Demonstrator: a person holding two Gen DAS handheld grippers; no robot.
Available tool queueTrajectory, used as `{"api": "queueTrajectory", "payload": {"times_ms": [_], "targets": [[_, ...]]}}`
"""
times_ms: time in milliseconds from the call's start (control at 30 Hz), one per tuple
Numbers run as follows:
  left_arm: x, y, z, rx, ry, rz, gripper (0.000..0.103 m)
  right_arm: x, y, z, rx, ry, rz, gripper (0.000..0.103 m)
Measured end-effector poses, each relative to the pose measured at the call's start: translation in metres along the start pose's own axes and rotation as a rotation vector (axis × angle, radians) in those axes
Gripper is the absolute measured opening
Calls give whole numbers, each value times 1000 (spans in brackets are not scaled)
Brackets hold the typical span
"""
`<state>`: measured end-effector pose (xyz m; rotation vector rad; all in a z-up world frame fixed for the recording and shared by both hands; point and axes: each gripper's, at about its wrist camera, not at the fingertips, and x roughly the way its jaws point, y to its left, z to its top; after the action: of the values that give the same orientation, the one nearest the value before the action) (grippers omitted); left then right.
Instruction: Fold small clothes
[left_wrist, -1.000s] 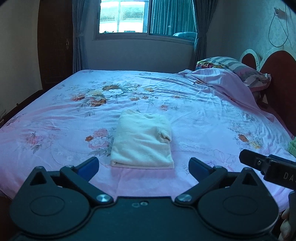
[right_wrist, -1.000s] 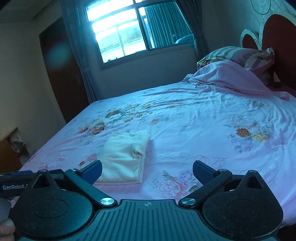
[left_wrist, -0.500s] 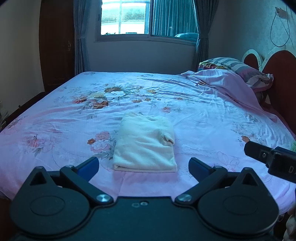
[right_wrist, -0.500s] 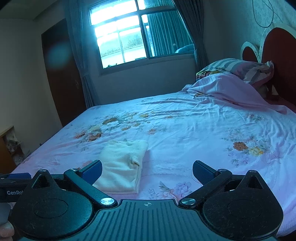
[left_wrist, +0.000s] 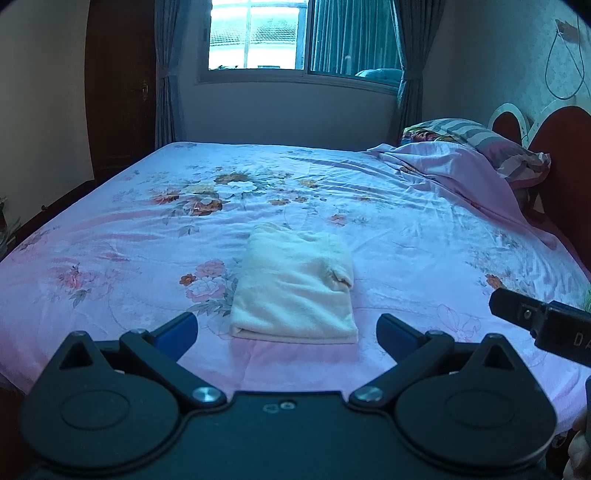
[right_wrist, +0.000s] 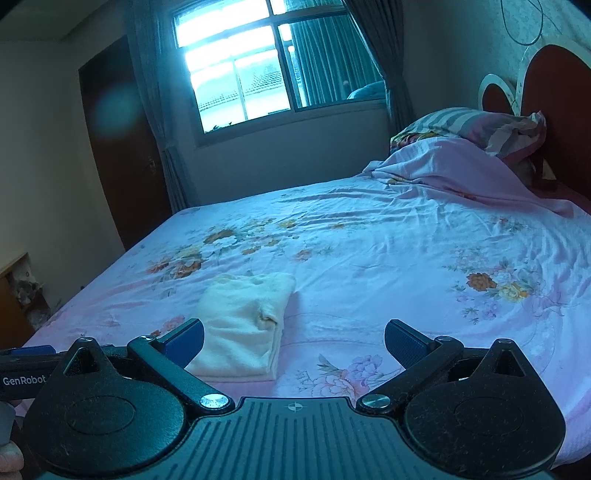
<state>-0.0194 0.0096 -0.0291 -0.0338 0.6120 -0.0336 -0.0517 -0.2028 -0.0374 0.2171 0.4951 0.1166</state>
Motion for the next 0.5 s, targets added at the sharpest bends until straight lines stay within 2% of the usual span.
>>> {"api": "queueTrajectory", "payload": {"times_ms": [500], "targets": [[-2, 4, 0, 3, -2, 8, 101, 3, 0, 0, -24, 16, 11, 103]]}}
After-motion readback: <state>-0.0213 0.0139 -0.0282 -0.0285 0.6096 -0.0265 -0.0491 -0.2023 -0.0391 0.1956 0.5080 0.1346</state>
